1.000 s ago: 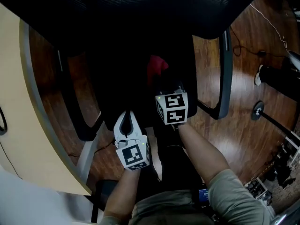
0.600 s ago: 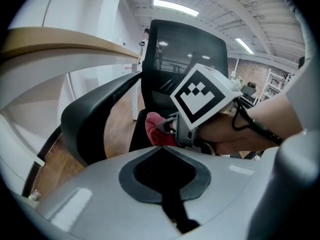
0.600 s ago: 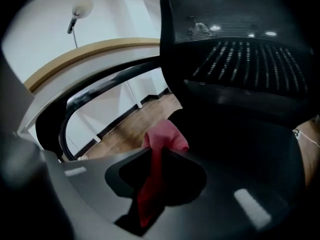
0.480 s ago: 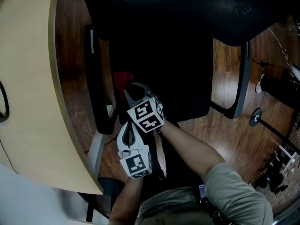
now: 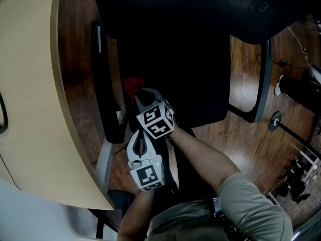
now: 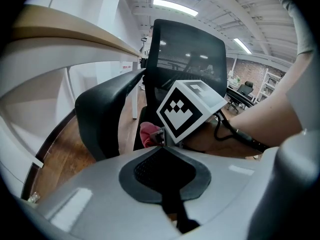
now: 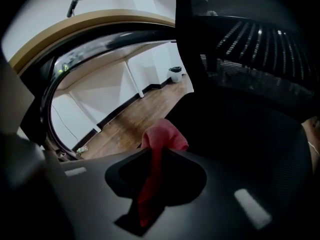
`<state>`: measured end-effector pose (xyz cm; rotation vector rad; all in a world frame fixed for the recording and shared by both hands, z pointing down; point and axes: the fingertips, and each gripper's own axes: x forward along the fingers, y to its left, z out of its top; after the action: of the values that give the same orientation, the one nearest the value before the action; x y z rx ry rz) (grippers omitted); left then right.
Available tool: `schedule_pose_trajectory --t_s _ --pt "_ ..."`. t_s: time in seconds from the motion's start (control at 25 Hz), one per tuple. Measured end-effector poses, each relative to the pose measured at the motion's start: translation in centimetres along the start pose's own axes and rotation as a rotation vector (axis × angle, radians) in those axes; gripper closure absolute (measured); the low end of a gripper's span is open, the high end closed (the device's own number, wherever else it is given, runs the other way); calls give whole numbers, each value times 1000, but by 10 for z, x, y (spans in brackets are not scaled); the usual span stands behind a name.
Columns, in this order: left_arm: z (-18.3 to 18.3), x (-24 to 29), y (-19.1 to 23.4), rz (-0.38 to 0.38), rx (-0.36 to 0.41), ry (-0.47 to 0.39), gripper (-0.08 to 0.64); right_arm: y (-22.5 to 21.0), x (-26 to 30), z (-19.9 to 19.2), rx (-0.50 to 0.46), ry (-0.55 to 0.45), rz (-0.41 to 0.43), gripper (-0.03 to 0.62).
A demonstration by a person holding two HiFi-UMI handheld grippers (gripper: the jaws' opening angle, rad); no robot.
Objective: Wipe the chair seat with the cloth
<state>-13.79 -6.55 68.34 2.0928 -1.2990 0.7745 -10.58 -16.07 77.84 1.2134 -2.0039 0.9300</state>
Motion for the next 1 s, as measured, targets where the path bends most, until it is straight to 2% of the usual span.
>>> schedule_pose_trajectory --t_s 0.28,0.52,0.8,1.0 --pt "9 7 -31 -67 63 19 555 -41 -24 -15 74 -10 -78 528" --pt "15 20 -78 -123 110 -2 555 -101 -61 -38 160 -25 -176 528" --pt "19 41 -144 -202 188 10 555 -194 -115 -82 308 -39 -342 528" --pt "27 51 -194 -249 237 29 555 -257 -166 -125 438 -11 -512 528"
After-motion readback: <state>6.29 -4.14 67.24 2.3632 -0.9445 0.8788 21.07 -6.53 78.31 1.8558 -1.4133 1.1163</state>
